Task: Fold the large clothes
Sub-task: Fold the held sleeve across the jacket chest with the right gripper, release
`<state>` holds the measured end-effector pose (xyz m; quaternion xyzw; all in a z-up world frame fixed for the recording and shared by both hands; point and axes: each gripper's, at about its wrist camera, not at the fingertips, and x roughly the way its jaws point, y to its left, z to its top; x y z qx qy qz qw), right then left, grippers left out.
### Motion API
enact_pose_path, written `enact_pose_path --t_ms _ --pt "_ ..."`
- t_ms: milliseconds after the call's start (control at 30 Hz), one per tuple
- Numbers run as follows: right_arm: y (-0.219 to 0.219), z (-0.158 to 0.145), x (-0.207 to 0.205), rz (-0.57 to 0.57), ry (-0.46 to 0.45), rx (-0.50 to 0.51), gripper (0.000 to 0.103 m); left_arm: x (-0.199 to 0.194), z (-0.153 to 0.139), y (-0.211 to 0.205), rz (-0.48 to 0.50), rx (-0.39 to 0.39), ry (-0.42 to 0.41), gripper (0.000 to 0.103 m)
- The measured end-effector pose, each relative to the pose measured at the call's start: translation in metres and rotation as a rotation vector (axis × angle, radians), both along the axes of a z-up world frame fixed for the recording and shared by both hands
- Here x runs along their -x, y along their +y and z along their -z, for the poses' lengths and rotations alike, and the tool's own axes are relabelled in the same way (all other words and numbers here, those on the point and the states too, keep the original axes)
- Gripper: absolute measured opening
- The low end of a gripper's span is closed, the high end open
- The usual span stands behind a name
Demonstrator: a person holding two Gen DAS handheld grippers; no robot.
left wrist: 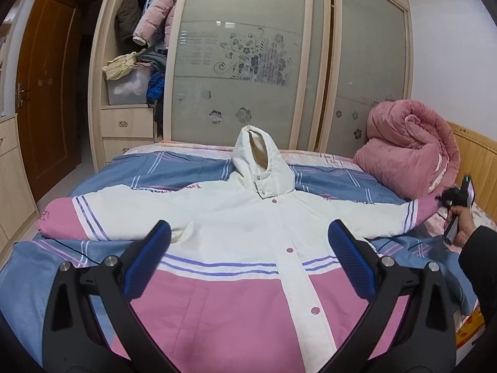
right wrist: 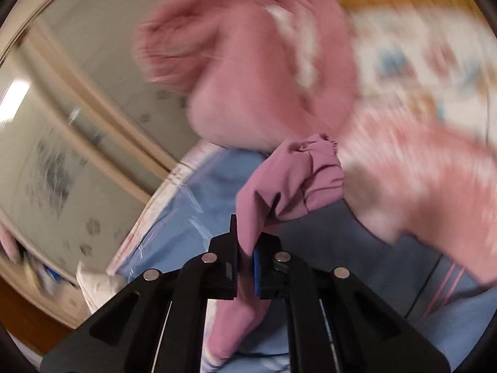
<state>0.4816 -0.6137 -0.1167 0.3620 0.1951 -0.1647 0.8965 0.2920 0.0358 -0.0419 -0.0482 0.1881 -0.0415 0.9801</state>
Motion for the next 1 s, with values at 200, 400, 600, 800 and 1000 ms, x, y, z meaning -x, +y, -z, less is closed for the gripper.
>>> enact_pose_path --t_ms 200,400,600,800,1000 --pt "0.156 -0.093 -0.029 -0.163 -0.056 0.470 0.007 0.007 -0.008 0.019 -0.032 0.031 -0.020 0.101" --pt "0.353 -0.079 -0.066 -0.440 -0.008 0.826 0.007 0.011 -0.016 0.035 -0.062 0.046 -0.035 0.101" --pt "0.463 0.017 -0.097 -0.631 0.141 0.861 0.019 0.016 -0.021 0.049 -0.100 0.051 -0.038 0.101" --pt "0.502 0.089 -0.106 -0.722 0.308 0.832 0.093 0.018 -0.020 0.057 -0.116 0.032 -0.017 0.101" --pt "0.493 0.029 -0.023 -0.687 0.199 0.758 0.098 0.019 -0.023 0.061 -0.138 0.044 0.008 0.101"
